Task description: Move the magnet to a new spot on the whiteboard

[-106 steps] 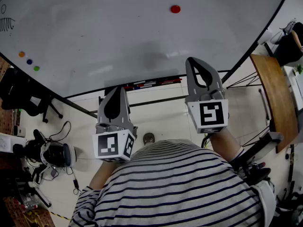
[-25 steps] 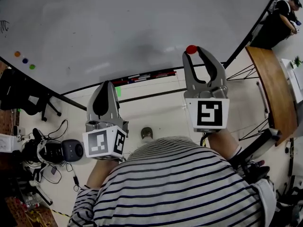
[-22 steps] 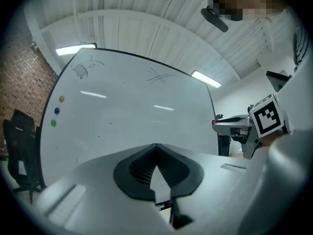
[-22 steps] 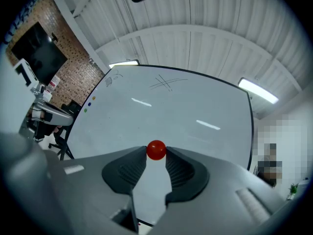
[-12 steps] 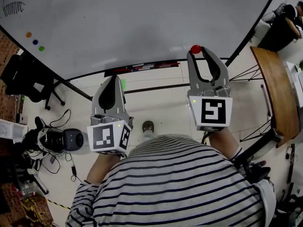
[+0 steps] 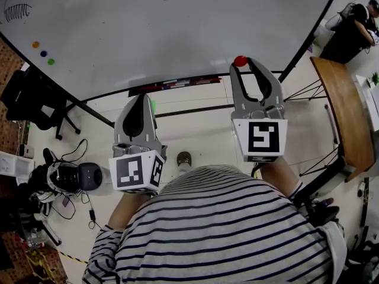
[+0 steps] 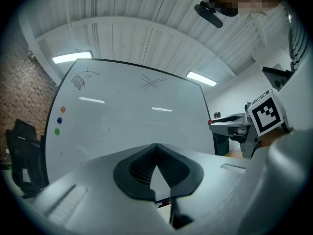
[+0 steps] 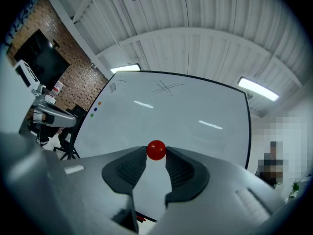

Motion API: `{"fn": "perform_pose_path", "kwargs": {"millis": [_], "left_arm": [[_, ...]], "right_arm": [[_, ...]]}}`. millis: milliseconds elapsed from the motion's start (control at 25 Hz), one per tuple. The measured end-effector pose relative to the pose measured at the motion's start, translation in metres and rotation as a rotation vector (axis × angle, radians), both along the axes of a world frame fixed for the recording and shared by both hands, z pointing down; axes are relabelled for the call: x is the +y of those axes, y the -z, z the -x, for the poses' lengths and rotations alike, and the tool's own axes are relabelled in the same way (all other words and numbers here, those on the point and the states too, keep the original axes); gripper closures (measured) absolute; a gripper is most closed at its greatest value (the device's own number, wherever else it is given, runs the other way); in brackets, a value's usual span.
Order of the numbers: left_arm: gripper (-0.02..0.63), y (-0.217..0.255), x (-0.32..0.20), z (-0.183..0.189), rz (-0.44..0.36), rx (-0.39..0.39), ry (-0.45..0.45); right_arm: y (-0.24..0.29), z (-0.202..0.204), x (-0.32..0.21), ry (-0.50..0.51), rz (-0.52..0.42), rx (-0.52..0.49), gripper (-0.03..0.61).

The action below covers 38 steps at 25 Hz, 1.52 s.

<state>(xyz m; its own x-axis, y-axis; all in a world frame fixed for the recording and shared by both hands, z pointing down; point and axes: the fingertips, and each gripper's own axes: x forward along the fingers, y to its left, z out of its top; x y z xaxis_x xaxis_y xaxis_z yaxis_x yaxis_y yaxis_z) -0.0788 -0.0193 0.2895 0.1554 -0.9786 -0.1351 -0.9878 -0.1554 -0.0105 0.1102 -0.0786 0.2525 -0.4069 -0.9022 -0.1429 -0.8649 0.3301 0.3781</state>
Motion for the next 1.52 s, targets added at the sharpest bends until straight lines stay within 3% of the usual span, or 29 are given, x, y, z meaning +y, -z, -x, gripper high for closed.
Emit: {"fn": "perform_pose_path", "kwargs": {"millis": [480,1160,1520], "left_arm": [[0.597,0.004,0.001,0.0,-0.003,-0.01,0.006],[0.597,0.029,-0.141,0.059,-0.011,0.047,-0.068],[0.597,0.036,-0.184,0.077,0.0,0.076,-0.115]], "right_arm": [[0.003,0.005,-0.006,0.019,-0.007,-0.001,0.454],[0.054,0.06,-0.157,-0.055,-0.073,0.036,0.454],[0.053,0.087,-0.208,-0.085,-0.027,0.059,0.454]]}}
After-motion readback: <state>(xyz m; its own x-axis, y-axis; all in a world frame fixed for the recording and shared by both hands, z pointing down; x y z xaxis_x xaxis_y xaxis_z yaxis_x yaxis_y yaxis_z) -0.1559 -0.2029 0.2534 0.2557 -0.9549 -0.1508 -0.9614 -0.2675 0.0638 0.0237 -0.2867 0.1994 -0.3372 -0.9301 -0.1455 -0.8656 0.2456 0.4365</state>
